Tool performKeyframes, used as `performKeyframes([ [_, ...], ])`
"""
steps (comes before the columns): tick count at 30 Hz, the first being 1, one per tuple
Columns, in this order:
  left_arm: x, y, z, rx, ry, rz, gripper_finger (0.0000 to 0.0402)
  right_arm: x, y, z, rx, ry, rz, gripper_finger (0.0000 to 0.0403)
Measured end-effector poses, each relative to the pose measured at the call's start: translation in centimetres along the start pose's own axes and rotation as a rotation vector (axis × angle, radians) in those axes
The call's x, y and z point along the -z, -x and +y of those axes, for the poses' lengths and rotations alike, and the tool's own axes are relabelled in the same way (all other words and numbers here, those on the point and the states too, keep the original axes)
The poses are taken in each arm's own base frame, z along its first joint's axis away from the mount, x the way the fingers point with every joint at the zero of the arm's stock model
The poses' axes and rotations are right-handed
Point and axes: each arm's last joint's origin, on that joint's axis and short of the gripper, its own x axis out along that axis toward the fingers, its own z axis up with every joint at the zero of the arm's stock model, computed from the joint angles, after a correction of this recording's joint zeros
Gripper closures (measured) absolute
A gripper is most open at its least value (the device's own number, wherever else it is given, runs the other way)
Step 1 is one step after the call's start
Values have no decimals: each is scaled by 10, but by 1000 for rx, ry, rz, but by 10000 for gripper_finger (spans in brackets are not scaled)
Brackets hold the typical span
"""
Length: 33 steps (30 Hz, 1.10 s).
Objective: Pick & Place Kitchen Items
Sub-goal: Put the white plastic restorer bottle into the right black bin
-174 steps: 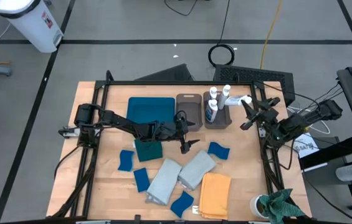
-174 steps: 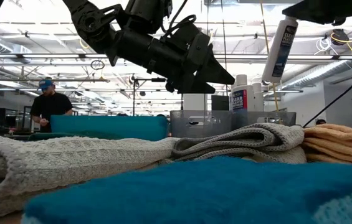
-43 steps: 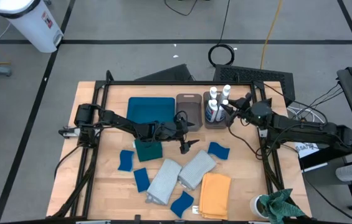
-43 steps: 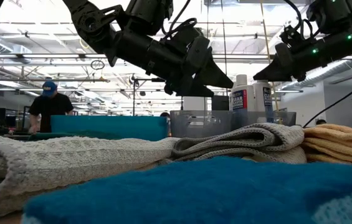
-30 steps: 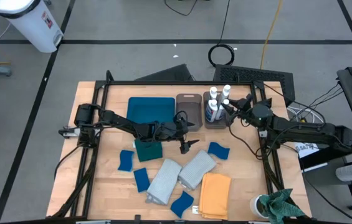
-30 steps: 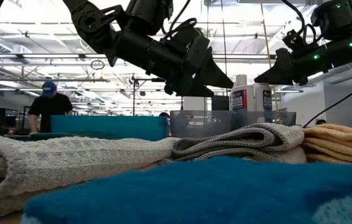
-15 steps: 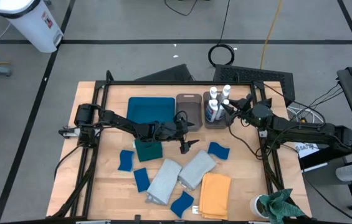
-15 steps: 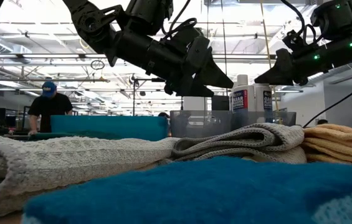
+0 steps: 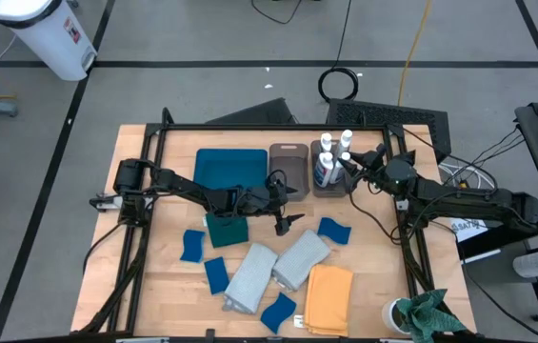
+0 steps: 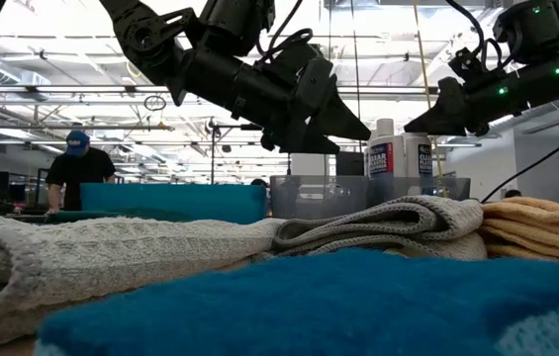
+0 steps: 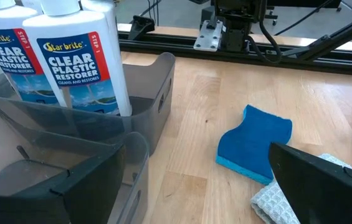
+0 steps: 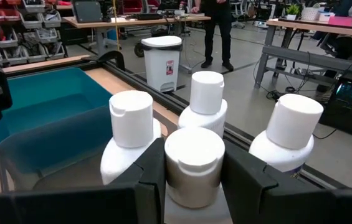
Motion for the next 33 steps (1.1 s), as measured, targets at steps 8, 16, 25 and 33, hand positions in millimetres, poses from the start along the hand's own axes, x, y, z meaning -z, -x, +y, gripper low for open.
performKeyframes([
  [8, 0, 0, 0, 0, 0, 0, 5, 0, 0, 0, 0, 0, 1, 307],
  [16, 0, 0, 0, 0, 0, 0, 5, 0, 0, 0, 0, 1, 2, 307],
  [25, 0, 0, 0, 0, 0, 0, 5, 0, 0, 0, 0, -1, 4, 307],
  [33, 0, 0, 0, 0, 0, 0, 5, 0, 0, 0, 0, -19, 5, 280],
])
